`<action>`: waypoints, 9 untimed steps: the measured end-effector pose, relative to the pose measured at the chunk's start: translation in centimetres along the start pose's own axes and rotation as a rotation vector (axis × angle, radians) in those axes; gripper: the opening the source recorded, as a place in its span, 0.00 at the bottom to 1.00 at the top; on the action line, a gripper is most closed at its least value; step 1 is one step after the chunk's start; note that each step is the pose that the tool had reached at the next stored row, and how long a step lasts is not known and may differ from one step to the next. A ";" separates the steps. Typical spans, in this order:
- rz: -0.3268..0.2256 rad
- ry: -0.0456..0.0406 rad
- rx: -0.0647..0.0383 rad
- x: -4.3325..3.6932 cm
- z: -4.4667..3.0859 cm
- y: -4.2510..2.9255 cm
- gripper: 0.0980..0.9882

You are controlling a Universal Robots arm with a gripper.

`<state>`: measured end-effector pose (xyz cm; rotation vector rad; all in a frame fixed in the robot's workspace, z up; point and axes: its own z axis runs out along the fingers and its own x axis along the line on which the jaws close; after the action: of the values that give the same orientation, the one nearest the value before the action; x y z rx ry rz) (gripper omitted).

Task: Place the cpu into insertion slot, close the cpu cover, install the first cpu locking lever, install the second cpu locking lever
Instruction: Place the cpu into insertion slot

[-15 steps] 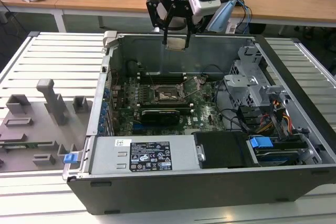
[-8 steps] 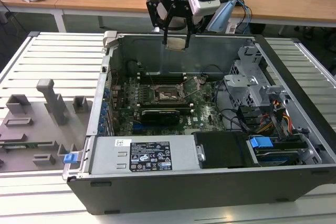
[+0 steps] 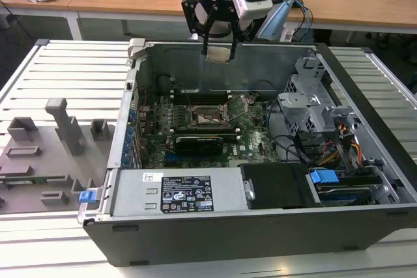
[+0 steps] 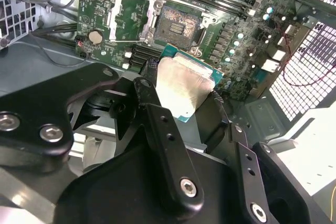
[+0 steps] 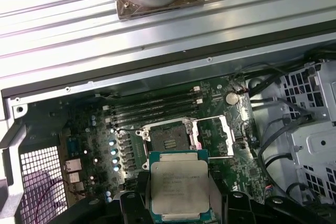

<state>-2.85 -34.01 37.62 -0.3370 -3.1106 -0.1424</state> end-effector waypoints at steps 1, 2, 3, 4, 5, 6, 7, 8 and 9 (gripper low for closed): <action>0.001 -0.0001 0.000 0.00 0.00 0.00 0.49; 0.003 -0.0003 0.000 0.00 0.00 0.00 0.49; 0.005 -0.0005 0.000 0.00 0.00 0.00 0.49; 0.006 -0.0005 0.000 0.00 0.00 0.00 0.49; 0.008 -0.0007 0.000 0.00 0.00 0.00 0.49; 0.010 -0.0009 0.000 0.00 0.00 0.00 0.49; 0.011 -0.0009 0.000 0.00 0.00 0.00 0.49; 0.013 -0.0011 0.000 0.00 0.00 0.00 0.49; 0.016 -0.0014 0.000 0.00 0.00 0.00 0.49</action>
<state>-2.85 -34.01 37.62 -0.3615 -3.1085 -0.1426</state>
